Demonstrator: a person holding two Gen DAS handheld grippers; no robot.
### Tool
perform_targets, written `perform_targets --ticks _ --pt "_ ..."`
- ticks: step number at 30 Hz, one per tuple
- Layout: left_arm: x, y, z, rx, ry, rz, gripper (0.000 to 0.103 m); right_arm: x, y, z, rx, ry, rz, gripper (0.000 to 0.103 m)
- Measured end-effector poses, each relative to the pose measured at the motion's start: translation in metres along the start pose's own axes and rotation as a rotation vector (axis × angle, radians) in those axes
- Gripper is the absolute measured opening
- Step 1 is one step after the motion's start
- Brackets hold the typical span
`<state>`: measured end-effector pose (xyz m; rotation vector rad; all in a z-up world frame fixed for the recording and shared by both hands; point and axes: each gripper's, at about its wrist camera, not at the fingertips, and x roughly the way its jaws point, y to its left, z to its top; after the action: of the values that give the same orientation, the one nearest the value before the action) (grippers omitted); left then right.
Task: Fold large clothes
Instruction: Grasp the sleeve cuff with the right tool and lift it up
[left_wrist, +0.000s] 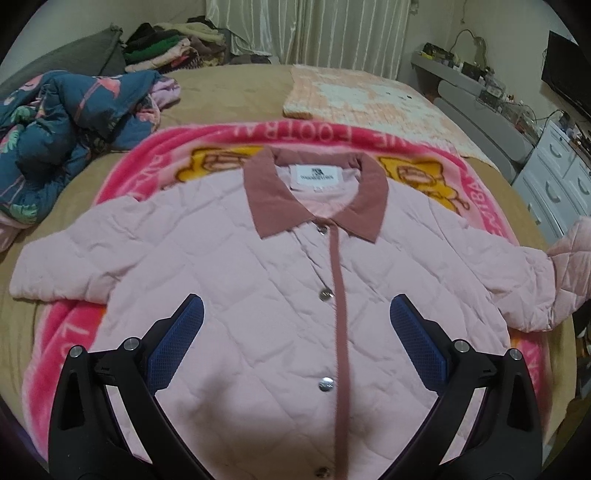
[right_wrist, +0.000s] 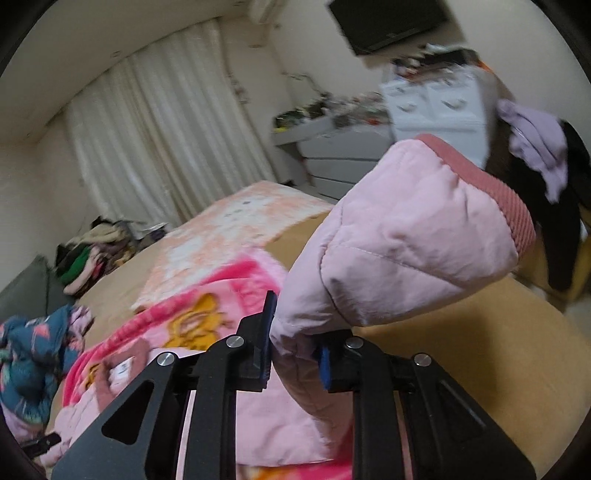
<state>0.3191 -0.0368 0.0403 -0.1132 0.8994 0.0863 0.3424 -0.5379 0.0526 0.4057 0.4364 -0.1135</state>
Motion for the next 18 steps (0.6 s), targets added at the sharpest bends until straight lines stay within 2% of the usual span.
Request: perform_targets --ticks 8,18 --pt "-0.008 0.032 0.015 -0.030 -0.045 0.010 0.095 -0.006 0.082 0.011 -0.139 -0.023 0.118 0.018" --pt "-0.002 0.078 0.019 -0.098 -0.044 0.015 0.095 -0.004 0.181 -0.014 -0.277 -0.012 0.257 0.018"
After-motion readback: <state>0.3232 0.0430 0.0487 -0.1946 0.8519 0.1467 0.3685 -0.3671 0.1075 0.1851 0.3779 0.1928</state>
